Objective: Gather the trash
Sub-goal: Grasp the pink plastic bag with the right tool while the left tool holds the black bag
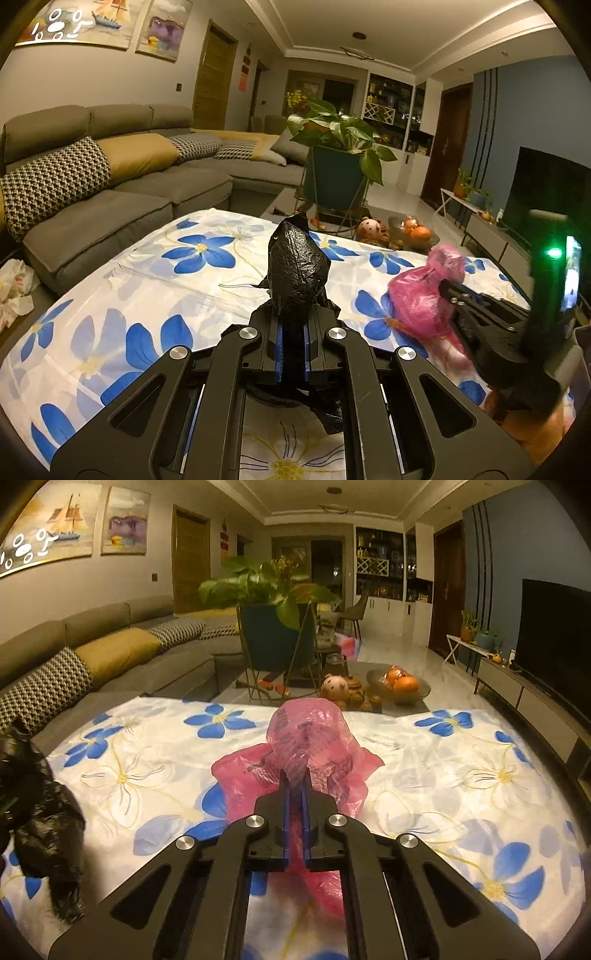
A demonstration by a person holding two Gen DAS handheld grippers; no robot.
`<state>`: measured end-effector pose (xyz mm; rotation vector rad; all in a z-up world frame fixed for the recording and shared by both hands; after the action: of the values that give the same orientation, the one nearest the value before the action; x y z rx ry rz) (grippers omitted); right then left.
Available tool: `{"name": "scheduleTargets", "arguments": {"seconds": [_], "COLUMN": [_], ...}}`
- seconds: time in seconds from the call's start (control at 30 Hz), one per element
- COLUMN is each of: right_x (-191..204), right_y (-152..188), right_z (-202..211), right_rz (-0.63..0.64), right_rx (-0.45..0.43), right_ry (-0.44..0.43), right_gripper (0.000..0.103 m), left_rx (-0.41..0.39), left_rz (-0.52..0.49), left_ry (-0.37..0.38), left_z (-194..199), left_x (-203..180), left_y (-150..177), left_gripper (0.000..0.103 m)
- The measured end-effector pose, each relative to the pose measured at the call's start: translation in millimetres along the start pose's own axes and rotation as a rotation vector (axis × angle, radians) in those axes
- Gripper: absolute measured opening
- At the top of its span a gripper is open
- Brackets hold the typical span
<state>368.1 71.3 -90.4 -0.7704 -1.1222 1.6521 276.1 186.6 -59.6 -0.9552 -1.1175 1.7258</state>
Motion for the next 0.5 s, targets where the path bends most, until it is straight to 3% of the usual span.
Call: {"name": "scheduleTargets", "arguments": {"seconds": [0.5], "right_x": [-48.6], "right_y": [-6.1], "right_z": [127.0], "right_rz": [-0.009], "right_rx": [-0.123], "right_ry": [0.03], "right_gripper": [0.006], "left_rx": [-0.001], "left_rz": [-0.042], "left_ry": [0.08], "left_z": [42.6], "left_x": [-42.4], "left_y": [2.0], "left_gripper": [0.007]}}
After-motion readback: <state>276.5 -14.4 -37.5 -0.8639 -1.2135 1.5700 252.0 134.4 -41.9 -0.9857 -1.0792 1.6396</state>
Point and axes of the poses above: each gripper's, at about its wrist camera, not at the fingertips, and z roughly against the way its jaws point, x to its left, y to its underside, the point moved 2 cm from there along -z, roughly the way its jaws point, and after that the axes turned 8 degrees about -x, right-handed, at the moved point
